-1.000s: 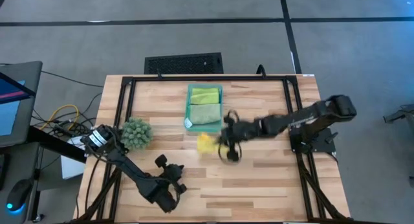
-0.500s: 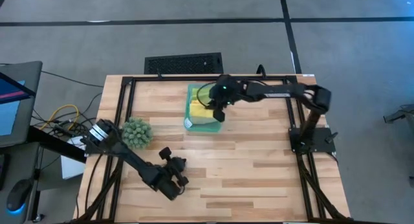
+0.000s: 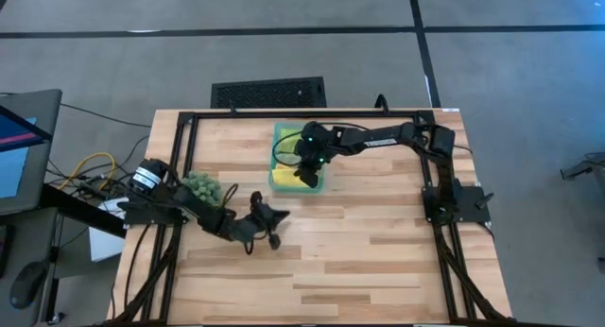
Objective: Fold microfiber towels
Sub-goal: Stack the folded yellow microfiber cloth on top of the folded green microfiber cloth in the green bin
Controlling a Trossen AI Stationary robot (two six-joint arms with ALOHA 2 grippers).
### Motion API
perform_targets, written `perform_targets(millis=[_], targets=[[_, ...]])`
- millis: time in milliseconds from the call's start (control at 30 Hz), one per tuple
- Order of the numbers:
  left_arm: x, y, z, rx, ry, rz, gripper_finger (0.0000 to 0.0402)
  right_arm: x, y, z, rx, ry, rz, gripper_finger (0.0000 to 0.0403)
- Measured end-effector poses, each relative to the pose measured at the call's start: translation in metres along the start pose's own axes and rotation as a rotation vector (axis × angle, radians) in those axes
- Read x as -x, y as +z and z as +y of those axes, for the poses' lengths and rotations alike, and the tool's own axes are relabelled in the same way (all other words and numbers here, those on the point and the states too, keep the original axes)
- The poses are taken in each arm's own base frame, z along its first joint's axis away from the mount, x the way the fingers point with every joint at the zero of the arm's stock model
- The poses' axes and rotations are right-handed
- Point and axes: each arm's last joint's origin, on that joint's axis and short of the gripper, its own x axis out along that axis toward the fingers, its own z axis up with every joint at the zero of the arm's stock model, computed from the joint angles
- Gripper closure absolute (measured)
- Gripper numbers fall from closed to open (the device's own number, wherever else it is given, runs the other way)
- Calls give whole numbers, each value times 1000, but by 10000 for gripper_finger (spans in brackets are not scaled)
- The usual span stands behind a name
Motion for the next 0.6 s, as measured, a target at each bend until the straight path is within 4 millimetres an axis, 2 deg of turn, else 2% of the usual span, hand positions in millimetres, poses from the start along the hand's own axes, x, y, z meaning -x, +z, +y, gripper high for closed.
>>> perform_targets(millis=[133,300,467,533,600], targets=[[-13,7,10,25,91,-24,401,1,0,-1,-30,-20,11,367],[-15,5,12,16,135,-5,401,0,-3,1,-22,-29,34,354],[-10,3,9,11,163,-21,401,-1,-7,5,20,-17,84,291],[-9,3,8,10,173,-28,401,9,-5,9,46,0,96,263],[-9,3,8,14,174,-27,402,23,8,11,60,-15,54,238]])
